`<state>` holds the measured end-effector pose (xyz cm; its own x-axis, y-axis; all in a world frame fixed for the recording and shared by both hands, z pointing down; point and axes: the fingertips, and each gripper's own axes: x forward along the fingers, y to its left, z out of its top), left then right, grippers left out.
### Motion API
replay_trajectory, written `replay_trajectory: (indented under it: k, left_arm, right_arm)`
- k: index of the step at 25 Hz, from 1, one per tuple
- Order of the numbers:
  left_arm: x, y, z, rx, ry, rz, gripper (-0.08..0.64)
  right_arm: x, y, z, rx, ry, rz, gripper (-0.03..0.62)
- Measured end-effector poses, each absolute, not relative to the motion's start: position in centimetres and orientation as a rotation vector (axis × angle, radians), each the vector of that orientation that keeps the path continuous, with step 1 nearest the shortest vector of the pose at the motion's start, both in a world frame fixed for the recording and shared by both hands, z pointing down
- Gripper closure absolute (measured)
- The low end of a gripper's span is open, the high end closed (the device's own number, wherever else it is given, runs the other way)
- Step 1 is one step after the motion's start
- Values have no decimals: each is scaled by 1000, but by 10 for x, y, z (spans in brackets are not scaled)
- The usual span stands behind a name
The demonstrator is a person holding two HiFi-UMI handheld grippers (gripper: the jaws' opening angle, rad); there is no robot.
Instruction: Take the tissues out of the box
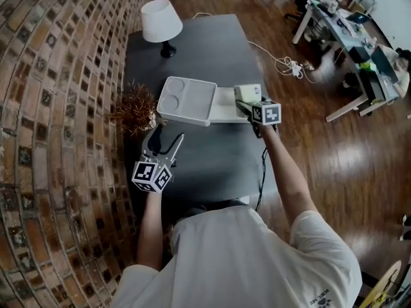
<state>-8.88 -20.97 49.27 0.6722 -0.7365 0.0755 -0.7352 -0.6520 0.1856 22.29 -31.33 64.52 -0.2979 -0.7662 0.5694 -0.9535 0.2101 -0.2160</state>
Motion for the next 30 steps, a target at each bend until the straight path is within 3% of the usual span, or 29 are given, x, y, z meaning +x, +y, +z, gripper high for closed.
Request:
replay_trajectory:
  k: [8, 18, 30]
  left_arm:
    - [-70, -191, 474, 2781, -1200, -15, 215]
    - [-78, -180, 468, 2802, -1337, -21, 215]
    - [-97, -159, 460, 2776, -1518, -50, 215]
  right_arm:
    - [238, -209, 545, 1896, -2335, 478, 138]
    - [160, -140, 491, 1807, -2414, -33, 138]
    - [138, -131, 463, 1793, -2472, -128, 140]
